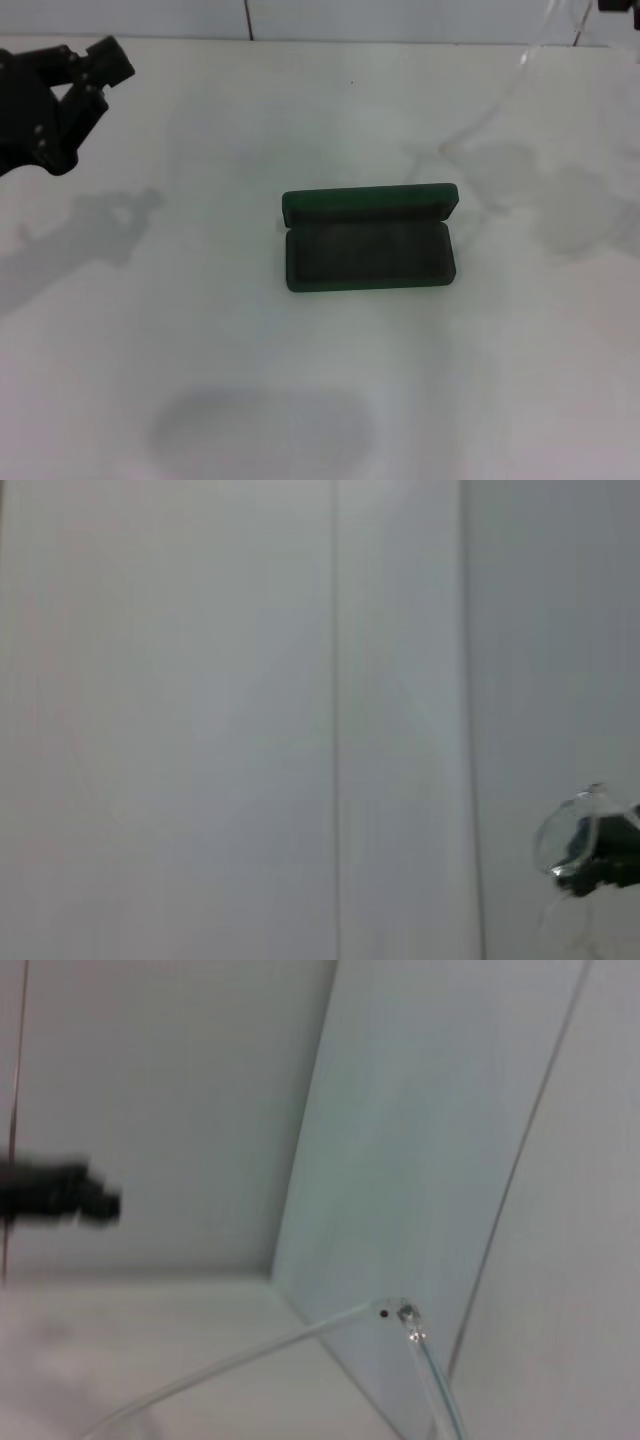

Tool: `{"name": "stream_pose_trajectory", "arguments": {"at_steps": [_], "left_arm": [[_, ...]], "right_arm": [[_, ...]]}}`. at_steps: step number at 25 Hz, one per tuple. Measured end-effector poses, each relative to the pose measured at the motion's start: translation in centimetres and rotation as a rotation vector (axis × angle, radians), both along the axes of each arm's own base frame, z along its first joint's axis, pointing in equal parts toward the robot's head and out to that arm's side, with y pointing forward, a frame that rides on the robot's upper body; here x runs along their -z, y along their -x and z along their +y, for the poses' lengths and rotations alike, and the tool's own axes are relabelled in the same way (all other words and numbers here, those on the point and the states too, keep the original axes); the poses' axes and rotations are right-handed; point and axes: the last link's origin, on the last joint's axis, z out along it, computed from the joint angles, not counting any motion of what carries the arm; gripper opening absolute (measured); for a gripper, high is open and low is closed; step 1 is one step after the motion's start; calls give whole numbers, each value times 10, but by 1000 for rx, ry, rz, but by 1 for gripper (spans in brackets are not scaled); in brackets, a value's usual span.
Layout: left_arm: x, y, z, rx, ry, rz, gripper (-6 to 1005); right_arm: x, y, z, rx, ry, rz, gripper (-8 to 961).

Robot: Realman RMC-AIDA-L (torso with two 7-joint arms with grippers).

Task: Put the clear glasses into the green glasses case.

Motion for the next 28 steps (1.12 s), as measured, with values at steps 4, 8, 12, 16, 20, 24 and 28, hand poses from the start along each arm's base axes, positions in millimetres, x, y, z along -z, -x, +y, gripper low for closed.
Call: {"name": "stream_pose_trajectory", "arguments": {"at_steps": [4, 8, 12, 16, 20, 24, 28], "left_arm": [[-3, -7, -7, 68, 18, -24, 35], [-3, -15, -12, 131, 41, -40, 33], [-2, -22, -14, 176, 61, -58, 31], [2, -29, -15, 199, 82, -93, 32], [4, -40, -15, 262, 114, -105, 32], [8, -55, -15, 364, 190, -100, 32], [17, -70, -13, 441, 263, -75, 32]], "right_arm": [[8, -10, 5, 17, 51, 168, 97], [27, -14, 9, 23, 151, 274, 97], [61, -12, 12, 14, 283, 306, 97], [84, -9, 13, 1, 353, 296, 97], [105, -3, 19, -23, 434, 306, 97], [113, 3, 21, -61, 481, 329, 97], [116, 8, 20, -88, 521, 334, 97]]}}
